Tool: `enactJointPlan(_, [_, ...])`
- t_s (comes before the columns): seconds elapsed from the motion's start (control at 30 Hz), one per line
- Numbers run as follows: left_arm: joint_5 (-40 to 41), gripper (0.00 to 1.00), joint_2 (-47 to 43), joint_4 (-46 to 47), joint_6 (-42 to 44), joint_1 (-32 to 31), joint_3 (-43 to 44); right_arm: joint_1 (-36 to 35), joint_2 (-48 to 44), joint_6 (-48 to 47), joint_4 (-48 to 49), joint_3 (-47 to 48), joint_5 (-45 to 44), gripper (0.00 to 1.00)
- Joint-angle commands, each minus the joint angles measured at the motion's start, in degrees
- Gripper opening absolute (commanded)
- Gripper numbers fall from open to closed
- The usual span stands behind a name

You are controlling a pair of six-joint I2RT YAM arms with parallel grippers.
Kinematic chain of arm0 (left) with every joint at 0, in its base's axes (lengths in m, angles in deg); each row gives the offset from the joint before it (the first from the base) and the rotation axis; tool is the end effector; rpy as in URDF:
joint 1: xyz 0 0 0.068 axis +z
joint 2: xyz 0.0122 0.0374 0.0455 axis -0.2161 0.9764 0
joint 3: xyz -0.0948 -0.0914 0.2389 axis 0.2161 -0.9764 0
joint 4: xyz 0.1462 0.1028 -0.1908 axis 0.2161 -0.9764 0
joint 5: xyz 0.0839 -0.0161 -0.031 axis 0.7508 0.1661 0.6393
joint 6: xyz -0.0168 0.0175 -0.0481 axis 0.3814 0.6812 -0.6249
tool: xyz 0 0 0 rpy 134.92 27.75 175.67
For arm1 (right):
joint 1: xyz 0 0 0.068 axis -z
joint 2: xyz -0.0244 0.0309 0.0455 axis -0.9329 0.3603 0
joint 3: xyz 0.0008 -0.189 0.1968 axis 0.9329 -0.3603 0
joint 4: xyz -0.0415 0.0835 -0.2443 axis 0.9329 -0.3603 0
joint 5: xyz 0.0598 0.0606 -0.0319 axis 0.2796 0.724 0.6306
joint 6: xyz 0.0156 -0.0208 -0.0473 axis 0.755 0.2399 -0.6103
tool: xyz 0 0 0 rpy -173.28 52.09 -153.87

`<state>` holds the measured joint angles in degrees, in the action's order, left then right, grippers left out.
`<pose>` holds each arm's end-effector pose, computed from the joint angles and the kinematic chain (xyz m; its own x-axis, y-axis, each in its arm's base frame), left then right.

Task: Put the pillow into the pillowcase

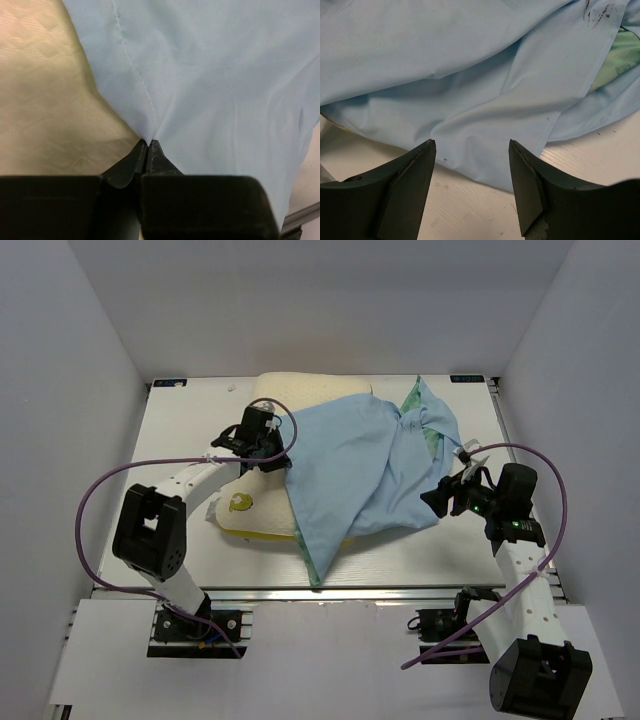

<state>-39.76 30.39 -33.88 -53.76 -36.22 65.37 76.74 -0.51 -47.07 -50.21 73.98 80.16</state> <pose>0.3286 -0.1473 0.2318 -0.8221 -0.2697 -0.5015 -0.0388 0.9053 -0.4231 0.1858 -0.0017 0.2590 -0.3014 -0.1529 -0.9412 -0.5894 0.8058 0.0578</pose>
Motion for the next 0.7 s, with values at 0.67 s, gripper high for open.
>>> enactJointPlan(0.67, [5.7,0.00,-17.3,-10.2,9.1,35.0,5.3,0.2,-0.6,0.0,0.7,0.7,1.5,0.66])
